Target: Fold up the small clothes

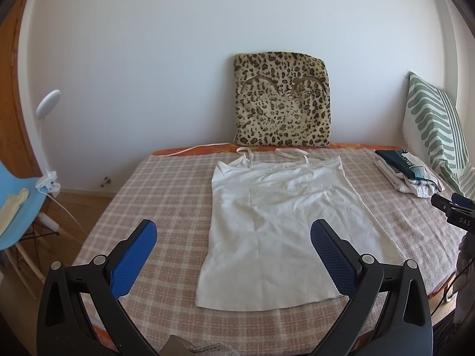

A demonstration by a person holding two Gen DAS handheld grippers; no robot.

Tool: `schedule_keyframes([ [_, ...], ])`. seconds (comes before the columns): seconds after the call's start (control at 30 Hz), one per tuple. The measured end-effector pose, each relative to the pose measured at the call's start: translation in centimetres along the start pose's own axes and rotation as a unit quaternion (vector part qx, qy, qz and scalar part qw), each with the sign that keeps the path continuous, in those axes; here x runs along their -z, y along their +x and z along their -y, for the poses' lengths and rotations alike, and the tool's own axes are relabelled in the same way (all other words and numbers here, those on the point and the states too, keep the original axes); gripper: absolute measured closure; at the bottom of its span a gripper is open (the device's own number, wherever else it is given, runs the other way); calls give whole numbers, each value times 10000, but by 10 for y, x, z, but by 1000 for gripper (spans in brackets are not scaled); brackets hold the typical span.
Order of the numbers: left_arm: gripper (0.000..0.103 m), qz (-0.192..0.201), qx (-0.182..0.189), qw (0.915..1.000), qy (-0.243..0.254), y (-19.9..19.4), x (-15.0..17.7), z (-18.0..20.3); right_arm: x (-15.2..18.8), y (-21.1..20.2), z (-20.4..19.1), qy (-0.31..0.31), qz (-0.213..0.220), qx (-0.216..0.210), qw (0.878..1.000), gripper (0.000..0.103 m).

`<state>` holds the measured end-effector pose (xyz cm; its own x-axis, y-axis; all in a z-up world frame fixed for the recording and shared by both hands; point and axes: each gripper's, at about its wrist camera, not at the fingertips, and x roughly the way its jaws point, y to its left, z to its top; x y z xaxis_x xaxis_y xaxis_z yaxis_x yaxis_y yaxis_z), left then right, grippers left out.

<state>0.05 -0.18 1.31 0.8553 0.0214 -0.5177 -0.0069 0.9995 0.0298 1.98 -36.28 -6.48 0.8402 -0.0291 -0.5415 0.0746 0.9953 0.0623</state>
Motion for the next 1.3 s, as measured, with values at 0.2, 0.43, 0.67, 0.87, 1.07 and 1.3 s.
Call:
schedule_keyframes([
  [0.2,0,-5,3,10000,6,0,0,0,0,0,0,0,-2,2,10000,0],
  [0.43,0,-19,-23,10000,17,2,2,-1,0,0,0,5,-2,-4,10000,0],
  [0.67,0,-96,-50,9999,10,6,6,-5,-1,1,-1,9,24,-42,10000,0],
  [0.87,0,-245,-193,9995,37,12,12,-18,-7,3,-14,32,53,-109,9999,0],
  [1.07,0,-767,23,9970,-11,33,19,-35,-15,7,-28,33,101,-275,9996,0],
  [1.3,1,-1358,265,9903,-104,58,36,-56,-24,13,-57,-219,103,-503,9984,0],
])
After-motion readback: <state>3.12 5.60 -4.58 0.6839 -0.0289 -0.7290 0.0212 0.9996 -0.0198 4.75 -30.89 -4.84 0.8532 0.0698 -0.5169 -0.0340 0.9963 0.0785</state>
